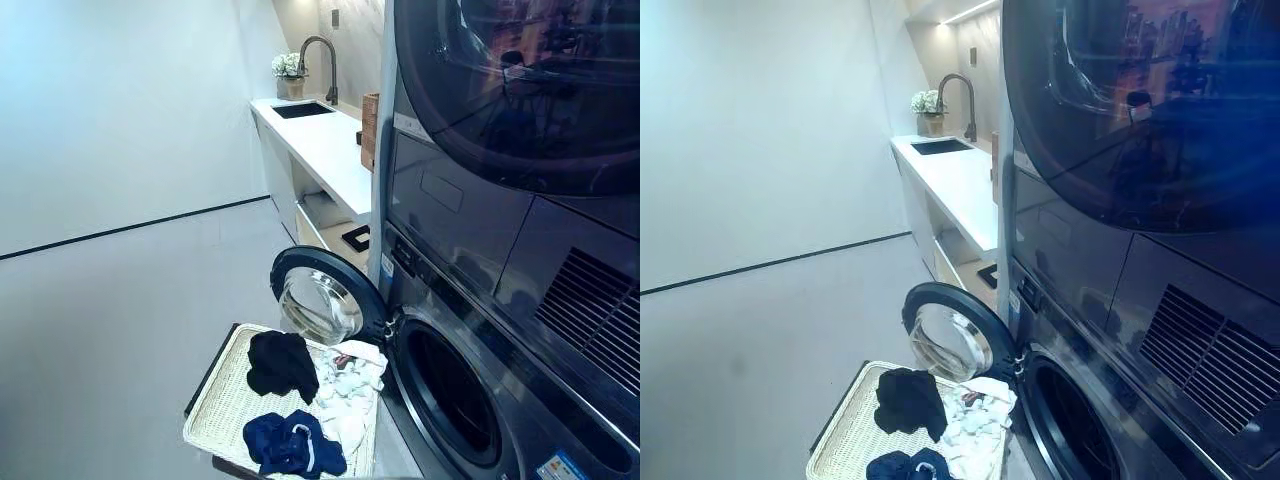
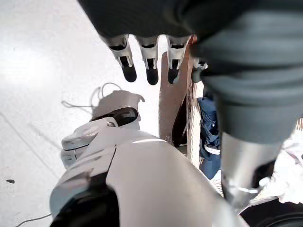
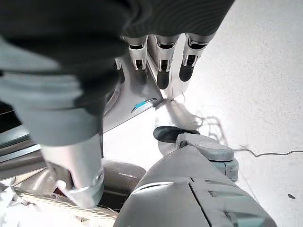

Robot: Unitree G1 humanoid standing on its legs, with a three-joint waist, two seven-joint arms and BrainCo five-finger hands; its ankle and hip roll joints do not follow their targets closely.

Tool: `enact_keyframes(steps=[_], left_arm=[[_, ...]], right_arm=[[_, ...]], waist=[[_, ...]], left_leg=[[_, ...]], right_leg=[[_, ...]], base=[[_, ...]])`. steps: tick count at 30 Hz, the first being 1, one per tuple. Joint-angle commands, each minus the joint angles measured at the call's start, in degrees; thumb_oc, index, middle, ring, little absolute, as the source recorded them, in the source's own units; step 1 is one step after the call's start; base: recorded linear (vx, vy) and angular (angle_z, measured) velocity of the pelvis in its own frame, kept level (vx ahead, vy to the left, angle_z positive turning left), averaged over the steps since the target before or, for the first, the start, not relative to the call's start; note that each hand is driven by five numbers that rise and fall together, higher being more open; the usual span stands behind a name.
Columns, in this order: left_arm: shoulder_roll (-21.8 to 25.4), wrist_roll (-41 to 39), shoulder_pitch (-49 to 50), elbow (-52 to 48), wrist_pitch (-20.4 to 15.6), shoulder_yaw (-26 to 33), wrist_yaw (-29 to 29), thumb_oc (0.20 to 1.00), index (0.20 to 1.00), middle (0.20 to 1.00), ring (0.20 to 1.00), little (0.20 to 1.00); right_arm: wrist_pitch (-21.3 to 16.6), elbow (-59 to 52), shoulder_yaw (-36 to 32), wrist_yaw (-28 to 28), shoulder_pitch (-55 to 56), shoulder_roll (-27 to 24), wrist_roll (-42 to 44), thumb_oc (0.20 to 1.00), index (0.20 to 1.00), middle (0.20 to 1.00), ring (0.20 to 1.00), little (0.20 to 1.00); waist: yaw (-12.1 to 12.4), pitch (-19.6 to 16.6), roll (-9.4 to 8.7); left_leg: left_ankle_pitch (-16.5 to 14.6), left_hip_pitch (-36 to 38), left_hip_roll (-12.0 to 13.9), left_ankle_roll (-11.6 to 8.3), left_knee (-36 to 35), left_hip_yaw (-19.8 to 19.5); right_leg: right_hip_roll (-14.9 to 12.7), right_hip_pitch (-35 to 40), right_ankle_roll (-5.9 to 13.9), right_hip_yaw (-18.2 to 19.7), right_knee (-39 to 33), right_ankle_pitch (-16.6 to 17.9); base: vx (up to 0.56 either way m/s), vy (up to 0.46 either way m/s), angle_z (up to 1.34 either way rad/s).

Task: Put the clothes into the washing machine.

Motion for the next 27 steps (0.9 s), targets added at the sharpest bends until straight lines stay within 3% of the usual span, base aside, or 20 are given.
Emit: enact_keyframes(steps=[1, 27], left_arm=[[0.8, 1.4, -5.5, 3.7, -0.4, 1.0, 0.3, 1.000, 1.000, 1.000, 1.000, 1.000], [0.7, 0.1, -5.4, 4.1, 0.1, 2.5, 2.8, 1.000, 1.000, 1.000, 1.000, 1.000]], right_arm=[[-0.2, 4.2, 1.4, -0.1, -5.3, 1.0, 0.5, 1.000, 1.000, 1.000, 1.000, 1.000], [0.2, 4.1, 1.1, 0.0, -5.1, 1.0, 0.0, 1.000, 1.000, 1.000, 1.000, 1.000]], waist=[[0.8, 2.9, -2.80], [1.0, 3.1, -2.93]], left_leg=[[-2.7, 1.6, -1.6, 2.64, 0.4, 1.3], [-2.7, 1.6, -1.6, 2.69, 0.4, 0.9]], right_leg=[[-2.7, 1.0, 2.17, 1.2, 0.6, -0.8], [-2.7, 1.1, 2.09, 1.2, 0.6, -0.9]], base=[[-0.18, -0.103, -0.51], [0.00, 0.000, 0.00]])
